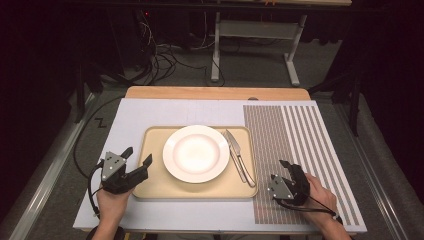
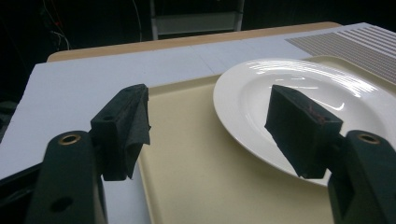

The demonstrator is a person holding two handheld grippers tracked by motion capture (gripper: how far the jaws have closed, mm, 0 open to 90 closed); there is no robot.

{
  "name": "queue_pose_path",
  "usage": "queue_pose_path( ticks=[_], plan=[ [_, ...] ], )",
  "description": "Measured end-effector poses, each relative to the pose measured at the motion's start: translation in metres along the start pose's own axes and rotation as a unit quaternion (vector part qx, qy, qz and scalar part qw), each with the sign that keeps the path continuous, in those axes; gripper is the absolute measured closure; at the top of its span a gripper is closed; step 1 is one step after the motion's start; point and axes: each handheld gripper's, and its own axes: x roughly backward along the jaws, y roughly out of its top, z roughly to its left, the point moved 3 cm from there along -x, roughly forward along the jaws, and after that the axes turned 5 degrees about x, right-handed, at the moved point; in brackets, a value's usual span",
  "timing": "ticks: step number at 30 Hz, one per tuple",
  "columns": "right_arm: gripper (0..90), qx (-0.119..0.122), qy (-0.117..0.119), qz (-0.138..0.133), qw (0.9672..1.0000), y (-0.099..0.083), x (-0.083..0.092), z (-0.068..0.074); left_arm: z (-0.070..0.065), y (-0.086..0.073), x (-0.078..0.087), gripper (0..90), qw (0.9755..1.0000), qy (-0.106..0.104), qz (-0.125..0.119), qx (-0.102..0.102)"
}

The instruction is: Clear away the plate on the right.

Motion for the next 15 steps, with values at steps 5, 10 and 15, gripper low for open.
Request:
queue_pose_path(
  ticks=[5, 10, 15],
  plan=[
    [41.7, -0.015, 0.002, 0.002, 0.9999, -0.008, 0.002, -0.002, 0.0, 0.0, 0.0, 31.0, 1.0, 0.0, 0.001, 0.0],
    [41.8, -0.07, 0.014, -0.002, 0.9974, -0.019, 0.0, -0.009, 0.0, 0.0, 0.0, 31.0, 1.0, 0.002, -0.001, 0.001],
    [41.5, -0.118, 0.018, -0.007, 0.9928, -0.029, 0.002, -0.017, 0.001, 0.0, 0.001, 31.0, 1.0, 0.004, -0.003, 0.001]
  ],
)
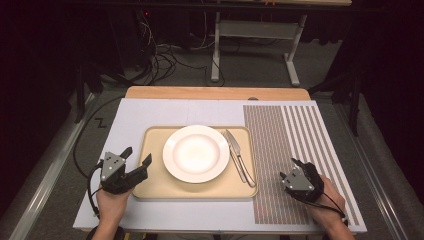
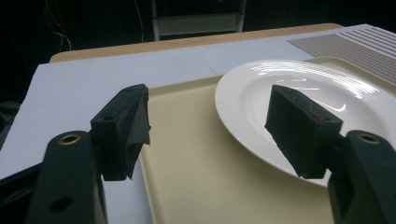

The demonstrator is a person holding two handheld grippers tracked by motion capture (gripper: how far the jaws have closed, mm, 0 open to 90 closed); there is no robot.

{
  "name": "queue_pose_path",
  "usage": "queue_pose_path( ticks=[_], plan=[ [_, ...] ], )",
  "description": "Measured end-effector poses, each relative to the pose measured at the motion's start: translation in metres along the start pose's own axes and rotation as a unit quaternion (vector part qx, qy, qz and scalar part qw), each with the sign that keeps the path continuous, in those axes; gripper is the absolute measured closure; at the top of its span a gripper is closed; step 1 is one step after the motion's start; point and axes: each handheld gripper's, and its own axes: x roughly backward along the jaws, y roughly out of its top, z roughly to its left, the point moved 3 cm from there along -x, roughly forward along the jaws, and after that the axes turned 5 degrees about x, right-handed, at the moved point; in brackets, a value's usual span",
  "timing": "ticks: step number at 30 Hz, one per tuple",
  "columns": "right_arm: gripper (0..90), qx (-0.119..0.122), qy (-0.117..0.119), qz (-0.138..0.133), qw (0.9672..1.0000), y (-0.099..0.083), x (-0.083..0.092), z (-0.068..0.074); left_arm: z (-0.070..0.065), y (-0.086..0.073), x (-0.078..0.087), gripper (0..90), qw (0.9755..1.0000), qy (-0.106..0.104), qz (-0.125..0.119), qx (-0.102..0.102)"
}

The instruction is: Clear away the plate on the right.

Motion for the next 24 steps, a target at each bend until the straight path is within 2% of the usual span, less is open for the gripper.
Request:
queue_pose_path(
  ticks=[5, 8, 11, 15, 17, 19, 24],
  plan=[
    [41.4, -0.046, 0.009, -0.008, 0.9989, -0.008, 0.001, -0.007, 0.0, 0.0, 0.0, 31.1, 1.0, 0.001, -0.001, 0.001],
    [41.2, -0.075, 0.016, -0.015, 0.997, -0.011, 0.001, -0.011, 0.001, 0.0, 0.001, 31.1, 1.0, 0.001, 0.0, 0.001],
    [40.9, -0.106, 0.026, -0.025, 0.9937, -0.015, 0.002, -0.015, 0.001, 0.0, 0.001, 31.0, 1.0, 0.001, -0.001, 0.002],
    [39.6, -0.15, 0.044, -0.041, 0.9869, -0.019, 0.003, -0.02, 0.001, 0.0, 0.002, 31.1, 1.0, 0.003, -0.002, 0.002],
    [39.4, -0.178, 0.057, -0.053, 0.981, -0.023, 0.005, -0.022, 0.001, 0.0, 0.002, 31.1, 1.0, 0.003, -0.001, 0.002],
    [39.0, -0.209, 0.065, -0.068, 0.9733, -0.029, 0.008, -0.025, 0.001, 0.0, 0.002, 31.0, 1.0, 0.004, -0.001, 0.002],
    [36.5, -0.302, 0.092, -0.107, 0.9427, -0.045, 0.015, -0.033, 0.001, 0.0, 0.003, 31.0, 1.0, 0.004, -0.002, 0.001]
  ],
)
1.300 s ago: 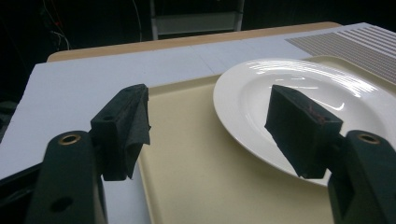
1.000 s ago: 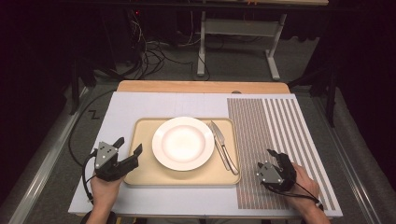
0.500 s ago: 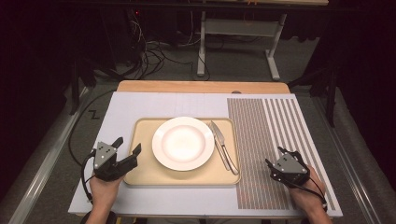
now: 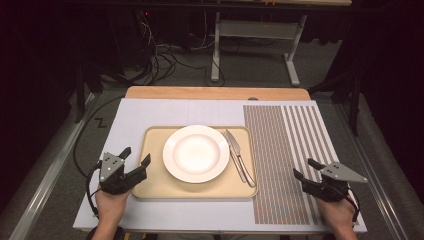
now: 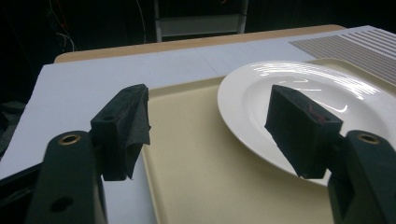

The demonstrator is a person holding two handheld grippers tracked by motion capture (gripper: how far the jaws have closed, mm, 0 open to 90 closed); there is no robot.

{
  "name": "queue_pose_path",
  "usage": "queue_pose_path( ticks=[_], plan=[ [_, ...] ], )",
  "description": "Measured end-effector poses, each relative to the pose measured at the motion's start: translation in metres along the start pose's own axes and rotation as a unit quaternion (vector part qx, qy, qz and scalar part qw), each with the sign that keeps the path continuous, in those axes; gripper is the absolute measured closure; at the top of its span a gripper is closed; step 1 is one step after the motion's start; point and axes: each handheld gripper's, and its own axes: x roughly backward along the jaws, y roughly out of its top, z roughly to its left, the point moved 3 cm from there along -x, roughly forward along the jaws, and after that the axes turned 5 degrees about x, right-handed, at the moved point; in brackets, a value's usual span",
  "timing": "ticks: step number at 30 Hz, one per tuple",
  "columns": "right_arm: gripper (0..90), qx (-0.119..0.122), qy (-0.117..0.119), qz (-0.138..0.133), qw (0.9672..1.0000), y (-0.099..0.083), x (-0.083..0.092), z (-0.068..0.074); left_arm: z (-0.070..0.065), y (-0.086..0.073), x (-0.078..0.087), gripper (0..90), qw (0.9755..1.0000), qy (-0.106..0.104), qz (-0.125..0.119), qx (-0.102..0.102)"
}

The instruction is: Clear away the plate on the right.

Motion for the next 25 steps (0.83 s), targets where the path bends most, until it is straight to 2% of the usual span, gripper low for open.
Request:
queue_pose_path(
  ticks=[4, 8, 14, 25],
  plan=[
    [34.9, -0.055, 0.016, -0.021, 0.9981, -0.006, 0.005, -0.009, 0.0, -0.001, 0.002, 30.9, 1.0, 0.0, 0.001, 0.0],
    [34.9, -0.09, 0.026, -0.053, 0.9942, -0.007, 0.011, -0.014, 0.0, -0.002, 0.006, 30.9, 1.0, 0.001, 0.001, 0.001],
    [34.3, -0.113, 0.025, -0.074, 0.9904, -0.009, 0.017, -0.017, 0.0, -0.002, 0.004, 30.9, 1.0, -0.002, 0.004, 0.0],
    [33.5, -0.11, 0.032, -0.071, 0.9909, -0.009, 0.014, -0.017, 0.0, -0.002, 0.003, 30.9, 1.0, 0.0, 0.004, 0.001]
  ],
)
